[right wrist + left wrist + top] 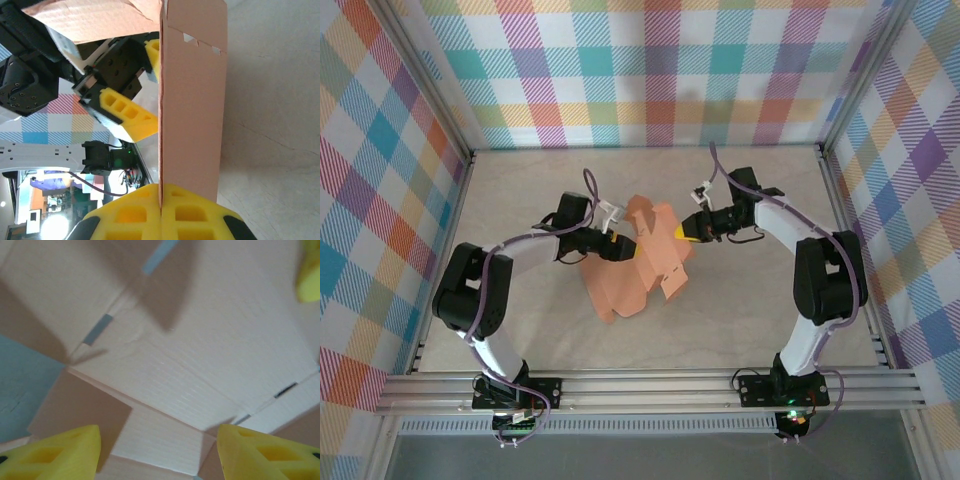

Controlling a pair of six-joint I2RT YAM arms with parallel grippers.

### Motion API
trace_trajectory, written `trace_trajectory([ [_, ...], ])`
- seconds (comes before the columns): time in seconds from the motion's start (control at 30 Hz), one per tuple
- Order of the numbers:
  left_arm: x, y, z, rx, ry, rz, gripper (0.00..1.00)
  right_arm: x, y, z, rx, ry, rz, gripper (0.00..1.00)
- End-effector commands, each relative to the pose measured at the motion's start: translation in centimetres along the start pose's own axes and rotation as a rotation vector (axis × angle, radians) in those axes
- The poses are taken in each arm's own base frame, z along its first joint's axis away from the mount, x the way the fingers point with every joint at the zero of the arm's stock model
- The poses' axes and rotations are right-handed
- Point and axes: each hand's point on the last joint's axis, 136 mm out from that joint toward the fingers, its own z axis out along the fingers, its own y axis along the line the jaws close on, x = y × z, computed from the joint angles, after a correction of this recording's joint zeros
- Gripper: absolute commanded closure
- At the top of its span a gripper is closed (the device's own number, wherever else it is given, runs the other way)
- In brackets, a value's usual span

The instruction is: Fold the paper box

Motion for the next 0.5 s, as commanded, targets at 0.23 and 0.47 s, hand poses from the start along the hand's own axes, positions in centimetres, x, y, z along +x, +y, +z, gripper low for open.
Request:
trace_trajectory([
  [0.23, -0.2, 2.7, 2.6, -0.06, -0.023, -0.065, 0.37, 0.2, 2.3, 0.7, -0.076, 0.015, -0.079, 1.0],
  [0.47, -0.3, 1.2, 4.0, -0.048, 0.002, -0.034, 0.42, 0.3, 0.9, 1.4, -0.045, 0.03, -0.038, 1.0],
])
